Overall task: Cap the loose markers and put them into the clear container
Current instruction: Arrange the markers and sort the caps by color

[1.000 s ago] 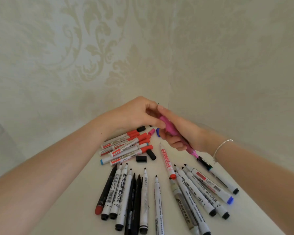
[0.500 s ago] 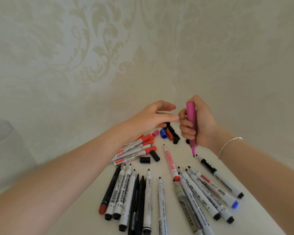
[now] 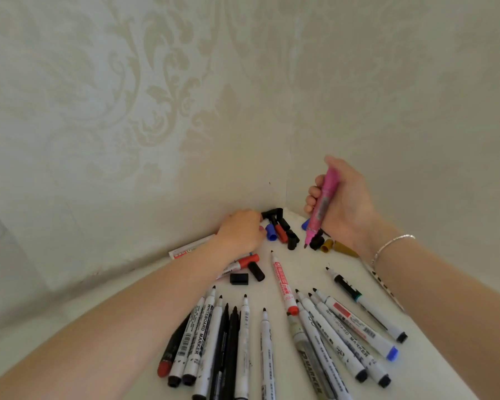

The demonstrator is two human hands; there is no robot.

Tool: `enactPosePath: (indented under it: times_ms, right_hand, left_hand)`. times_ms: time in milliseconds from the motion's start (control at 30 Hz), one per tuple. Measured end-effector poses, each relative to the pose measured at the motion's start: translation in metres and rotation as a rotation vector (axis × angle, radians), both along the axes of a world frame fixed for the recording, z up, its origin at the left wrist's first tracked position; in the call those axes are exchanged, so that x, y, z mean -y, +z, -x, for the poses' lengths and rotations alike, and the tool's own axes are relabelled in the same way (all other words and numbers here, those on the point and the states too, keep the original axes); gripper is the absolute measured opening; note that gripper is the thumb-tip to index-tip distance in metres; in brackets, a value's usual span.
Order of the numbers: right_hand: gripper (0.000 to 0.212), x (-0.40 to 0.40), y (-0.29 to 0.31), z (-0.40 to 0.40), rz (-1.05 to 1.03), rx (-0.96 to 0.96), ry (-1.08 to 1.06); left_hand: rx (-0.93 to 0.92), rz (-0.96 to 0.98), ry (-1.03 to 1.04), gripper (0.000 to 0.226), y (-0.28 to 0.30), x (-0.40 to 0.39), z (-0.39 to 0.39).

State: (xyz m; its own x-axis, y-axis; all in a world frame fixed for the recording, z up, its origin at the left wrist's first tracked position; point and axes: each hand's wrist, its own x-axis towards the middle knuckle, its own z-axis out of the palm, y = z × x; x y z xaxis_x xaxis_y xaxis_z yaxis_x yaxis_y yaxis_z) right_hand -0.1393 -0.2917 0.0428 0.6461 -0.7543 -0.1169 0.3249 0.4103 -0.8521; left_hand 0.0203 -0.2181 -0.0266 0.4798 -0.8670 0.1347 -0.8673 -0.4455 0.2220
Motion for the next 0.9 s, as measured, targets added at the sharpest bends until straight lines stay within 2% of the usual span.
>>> enactPosePath:
  times_ms: [67, 133, 233, 267, 300, 333, 367, 467, 500, 533, 633, 900]
  right_hand:
    - [0.028, 0.001, -0.001, 0.0, 0.029, 0.015, -0.063]
    - [0.028, 0.004, -0.004, 0.0, 0.108, -0.03, -0.142]
    - [0.039, 0.005, -0.006, 0.003, 0.333, -0.328, -0.207]
    - [0.04, 0.004, -0.006, 0.004, 0.386, -0.375, -0.217]
    - [0.039, 0.003, -0.005, 0.005, 0.418, -0.369, -0.237]
    - [0.036, 0.001, -0.003, 0.006, 0.428, -0.326, -0.266]
    - [0.033, -0.001, -0.001, 0.008, 0.423, -0.269, -0.3]
    - [0.023, -0.004, 0.006, 0.01, 0.376, -0.13, -0.361]
    - [0.02, -0.004, 0.007, 0.011, 0.36, -0.098, -0.365]
    - [0.017, -0.005, 0.007, 0.011, 0.347, -0.075, -0.366]
    - [0.011, -0.009, 0.006, 0.01, 0.345, -0.06, -0.356]
    - [0.006, -0.017, 0.003, 0.006, 0.387, -0.101, -0.379]
  left_hand:
    - [0.143, -0.042, 0.022, 0.027, -0.01, 0.009, -0.002]
    - [0.218, -0.073, 0.055, 0.021, -0.016, 0.017, -0.002]
    - [0.283, -0.037, 0.087, 0.019, -0.023, 0.024, -0.004]
    - [0.272, 0.001, 0.084, 0.02, -0.024, 0.025, -0.006]
    - [0.204, 0.066, 0.082, 0.02, -0.023, 0.026, -0.008]
    - [0.051, 0.168, 0.083, 0.021, -0.019, 0.025, -0.008]
    - [-0.202, 0.299, 0.095, 0.023, -0.013, 0.023, -0.007]
    - [-1.17, 0.632, 0.155, 0.027, 0.013, 0.015, 0.002]
    - [-1.401, 0.678, 0.161, 0.024, 0.021, 0.01, 0.006]
    - [-1.557, 0.705, 0.161, 0.019, 0.028, 0.005, 0.009]
    - [-1.768, 0.749, 0.146, 0.005, 0.04, -0.009, 0.015]
    - [-1.762, 0.653, 0.102, 0.01, 0.045, -0.018, 0.021]
